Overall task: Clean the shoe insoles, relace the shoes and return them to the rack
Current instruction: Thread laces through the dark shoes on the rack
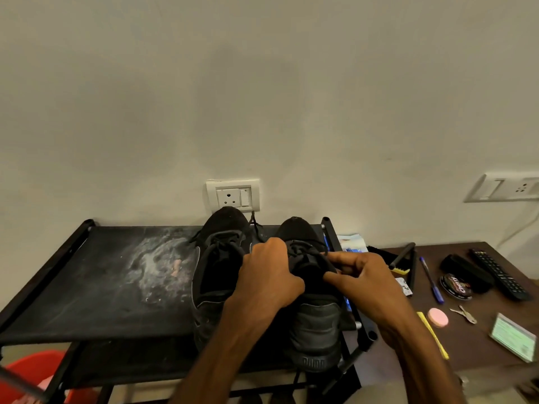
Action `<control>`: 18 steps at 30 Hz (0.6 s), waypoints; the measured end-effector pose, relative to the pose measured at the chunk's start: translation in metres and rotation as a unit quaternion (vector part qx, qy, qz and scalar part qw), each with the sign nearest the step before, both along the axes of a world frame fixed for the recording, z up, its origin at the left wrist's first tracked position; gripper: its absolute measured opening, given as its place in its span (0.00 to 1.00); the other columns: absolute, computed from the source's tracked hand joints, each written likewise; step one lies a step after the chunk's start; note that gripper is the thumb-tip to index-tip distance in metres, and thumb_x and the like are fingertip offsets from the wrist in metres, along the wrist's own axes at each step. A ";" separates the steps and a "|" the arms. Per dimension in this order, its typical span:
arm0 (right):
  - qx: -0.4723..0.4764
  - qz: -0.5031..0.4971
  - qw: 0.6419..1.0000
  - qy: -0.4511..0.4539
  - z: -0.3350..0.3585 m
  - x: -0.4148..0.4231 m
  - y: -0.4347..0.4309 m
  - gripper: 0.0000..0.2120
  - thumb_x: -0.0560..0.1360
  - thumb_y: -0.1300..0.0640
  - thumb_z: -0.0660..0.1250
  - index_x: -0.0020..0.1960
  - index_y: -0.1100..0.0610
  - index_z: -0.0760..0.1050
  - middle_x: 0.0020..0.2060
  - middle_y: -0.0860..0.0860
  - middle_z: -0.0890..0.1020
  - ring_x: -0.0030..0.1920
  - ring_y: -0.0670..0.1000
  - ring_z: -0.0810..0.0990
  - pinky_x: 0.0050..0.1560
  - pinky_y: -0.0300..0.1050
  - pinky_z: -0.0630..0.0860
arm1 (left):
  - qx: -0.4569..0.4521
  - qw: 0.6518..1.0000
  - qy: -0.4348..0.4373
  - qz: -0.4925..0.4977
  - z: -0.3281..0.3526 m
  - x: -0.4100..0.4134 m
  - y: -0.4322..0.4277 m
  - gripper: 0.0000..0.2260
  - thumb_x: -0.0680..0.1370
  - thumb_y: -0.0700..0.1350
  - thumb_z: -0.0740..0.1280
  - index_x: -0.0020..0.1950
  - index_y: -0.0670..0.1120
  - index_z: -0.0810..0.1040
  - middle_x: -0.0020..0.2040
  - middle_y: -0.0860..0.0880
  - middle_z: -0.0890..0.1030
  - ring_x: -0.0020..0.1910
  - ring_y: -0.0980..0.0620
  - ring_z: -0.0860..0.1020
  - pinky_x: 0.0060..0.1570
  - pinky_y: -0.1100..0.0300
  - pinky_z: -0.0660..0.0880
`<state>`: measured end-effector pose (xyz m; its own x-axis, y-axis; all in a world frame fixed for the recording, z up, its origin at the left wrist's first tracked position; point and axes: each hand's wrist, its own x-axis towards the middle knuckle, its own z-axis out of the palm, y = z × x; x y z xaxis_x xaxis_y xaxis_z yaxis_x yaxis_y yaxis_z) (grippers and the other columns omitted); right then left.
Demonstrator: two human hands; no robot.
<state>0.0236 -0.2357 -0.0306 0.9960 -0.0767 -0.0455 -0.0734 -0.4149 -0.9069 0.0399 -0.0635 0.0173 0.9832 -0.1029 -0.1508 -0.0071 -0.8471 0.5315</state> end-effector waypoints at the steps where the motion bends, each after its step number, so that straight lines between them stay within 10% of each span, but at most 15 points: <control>1: 0.016 -0.008 1.000 0.003 -0.001 0.001 0.001 0.17 0.76 0.67 0.70 0.52 0.45 0.84 0.40 0.48 0.88 0.46 0.48 0.87 0.49 0.42 0.84 | 0.004 1.000 0.004 -0.003 0.000 0.002 0.002 0.11 0.74 0.40 0.71 0.39 0.46 0.69 0.38 0.49 0.73 0.34 0.53 0.71 0.28 0.64 0.64; 6: 0.058 -0.003 0.998 0.030 -0.002 0.005 0.000 0.20 0.75 0.69 0.67 0.43 0.45 0.86 0.40 0.47 0.88 0.45 0.47 0.86 0.45 0.38 0.82 | -0.001 1.000 0.010 -0.021 0.002 0.004 0.008 0.15 0.76 0.39 0.69 0.37 0.46 0.64 0.35 0.50 0.68 0.31 0.55 0.67 0.23 0.67 0.59; 13: 0.125 -0.052 0.989 0.059 -0.008 0.006 -0.006 0.21 0.71 0.71 0.66 0.43 0.48 0.89 0.50 0.69 0.83 0.59 0.77 0.75 0.60 0.77 0.72 | -0.022 0.999 0.016 -0.026 0.000 0.004 0.007 0.11 0.78 0.38 0.64 0.39 0.46 0.64 0.36 0.49 0.68 0.32 0.55 0.66 0.28 0.65 0.61; 18: 0.149 -0.070 0.986 0.036 -0.009 0.006 0.003 0.16 0.72 0.69 0.67 0.49 0.54 0.88 0.43 0.54 0.88 0.52 0.57 0.86 0.54 0.52 0.83 | -0.023 1.000 -0.009 -0.008 -0.005 0.008 0.006 0.12 0.78 0.38 0.63 0.37 0.45 0.64 0.33 0.49 0.68 0.30 0.54 0.65 0.28 0.64 0.60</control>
<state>0.0301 -0.2328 -0.0394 0.9698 -0.1860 -0.1577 -0.1804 -0.1117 -0.9772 0.0475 -0.0574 0.0128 0.9839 -0.1248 -0.1279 -0.0303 -0.8216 0.5693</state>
